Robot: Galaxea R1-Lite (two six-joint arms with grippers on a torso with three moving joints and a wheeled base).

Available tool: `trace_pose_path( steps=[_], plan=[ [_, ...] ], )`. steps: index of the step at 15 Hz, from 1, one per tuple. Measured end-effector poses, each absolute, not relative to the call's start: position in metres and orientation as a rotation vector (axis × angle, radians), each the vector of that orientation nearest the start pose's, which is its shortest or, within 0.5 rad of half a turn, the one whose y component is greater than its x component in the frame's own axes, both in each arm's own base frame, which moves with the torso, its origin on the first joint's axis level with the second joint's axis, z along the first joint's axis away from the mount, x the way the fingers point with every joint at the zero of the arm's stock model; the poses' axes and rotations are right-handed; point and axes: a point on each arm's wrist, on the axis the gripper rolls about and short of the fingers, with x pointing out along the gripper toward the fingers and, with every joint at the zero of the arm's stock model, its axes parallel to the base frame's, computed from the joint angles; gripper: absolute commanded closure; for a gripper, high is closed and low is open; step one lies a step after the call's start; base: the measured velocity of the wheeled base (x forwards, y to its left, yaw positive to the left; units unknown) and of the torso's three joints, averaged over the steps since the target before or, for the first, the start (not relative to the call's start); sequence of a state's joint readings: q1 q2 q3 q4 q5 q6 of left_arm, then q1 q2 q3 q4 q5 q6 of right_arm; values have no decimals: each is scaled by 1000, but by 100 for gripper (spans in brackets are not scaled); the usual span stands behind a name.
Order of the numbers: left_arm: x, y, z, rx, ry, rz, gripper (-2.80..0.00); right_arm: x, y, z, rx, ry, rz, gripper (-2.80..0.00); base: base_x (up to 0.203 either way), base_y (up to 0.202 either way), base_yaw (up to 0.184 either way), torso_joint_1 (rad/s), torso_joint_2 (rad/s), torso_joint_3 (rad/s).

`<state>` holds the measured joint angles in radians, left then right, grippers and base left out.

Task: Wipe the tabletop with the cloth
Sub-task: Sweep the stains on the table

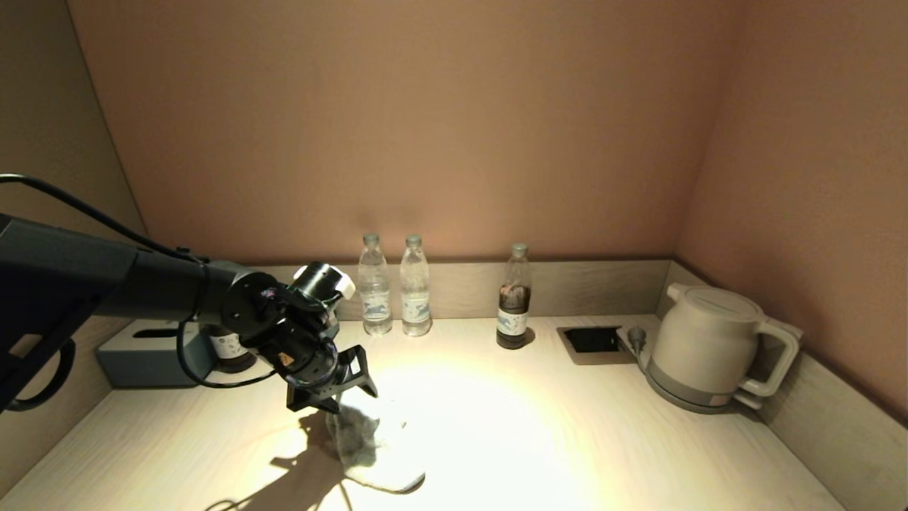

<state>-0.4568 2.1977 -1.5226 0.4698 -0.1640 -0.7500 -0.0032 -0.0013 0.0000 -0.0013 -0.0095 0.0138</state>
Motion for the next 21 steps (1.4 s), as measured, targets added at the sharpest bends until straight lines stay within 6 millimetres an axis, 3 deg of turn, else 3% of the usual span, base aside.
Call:
trace_pose_path(
  steps=[13, 19, 20, 21],
  plan=[
    [376, -197, 78, -415, 1265, -63, -280, -23, 0, 76, 14, -3, -11, 0, 0, 0, 0, 0, 0, 0],
    [375, -210, 63, -294, 1258, -65, -280, -23, 0, 76, 13, -3, -12, 0, 0, 0, 0, 0, 0, 0],
    [375, -210, 63, -288, 1258, -68, -168, -23, 0, 76, 13, -3, -12, 0, 0, 0, 0, 0, 0, 0],
    [374, -211, 62, -281, 1260, -71, 0, -23, 0, 76, 13, -3, -12, 0, 0, 0, 0, 0, 0, 0]
  ],
)
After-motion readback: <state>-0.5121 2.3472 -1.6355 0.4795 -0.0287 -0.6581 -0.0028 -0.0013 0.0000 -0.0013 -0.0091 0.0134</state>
